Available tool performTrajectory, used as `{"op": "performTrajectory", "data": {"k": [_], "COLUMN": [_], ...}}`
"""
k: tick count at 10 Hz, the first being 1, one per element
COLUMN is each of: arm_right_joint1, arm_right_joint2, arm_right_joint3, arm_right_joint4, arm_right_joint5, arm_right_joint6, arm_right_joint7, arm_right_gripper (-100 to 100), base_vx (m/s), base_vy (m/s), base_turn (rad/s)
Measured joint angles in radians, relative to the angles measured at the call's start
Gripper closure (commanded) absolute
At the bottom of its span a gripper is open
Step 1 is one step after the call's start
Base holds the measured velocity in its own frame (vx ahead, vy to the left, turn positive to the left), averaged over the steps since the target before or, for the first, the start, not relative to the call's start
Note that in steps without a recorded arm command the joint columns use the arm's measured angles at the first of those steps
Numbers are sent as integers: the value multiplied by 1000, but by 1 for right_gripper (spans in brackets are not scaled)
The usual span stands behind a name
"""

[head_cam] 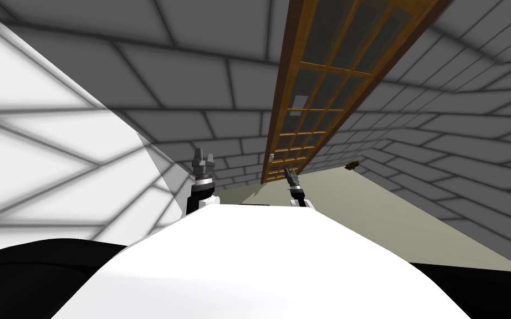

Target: Pull the door open

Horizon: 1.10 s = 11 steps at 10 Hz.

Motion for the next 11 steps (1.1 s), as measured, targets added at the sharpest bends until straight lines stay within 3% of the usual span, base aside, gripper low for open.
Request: {"op": "performTrajectory", "data": {"k": [6, 9, 11], "arm_right_joint1": [-54, -70, -92], "arm_right_joint2": [-14, -20, -29], "arm_right_joint3": [-9, -11, -16], "arm_right_joint4": [169, 228, 297], "arm_right_joint5": [46, 67, 83], "arm_right_joint6": [-43, -56, -80], "arm_right_joint7": [98, 141, 177], "arm_right_gripper": [-100, -100, -100], "base_vx": [76, 66, 99], "base_vy": [2, -6, 1], "base_turn": [10, 7, 10]}}
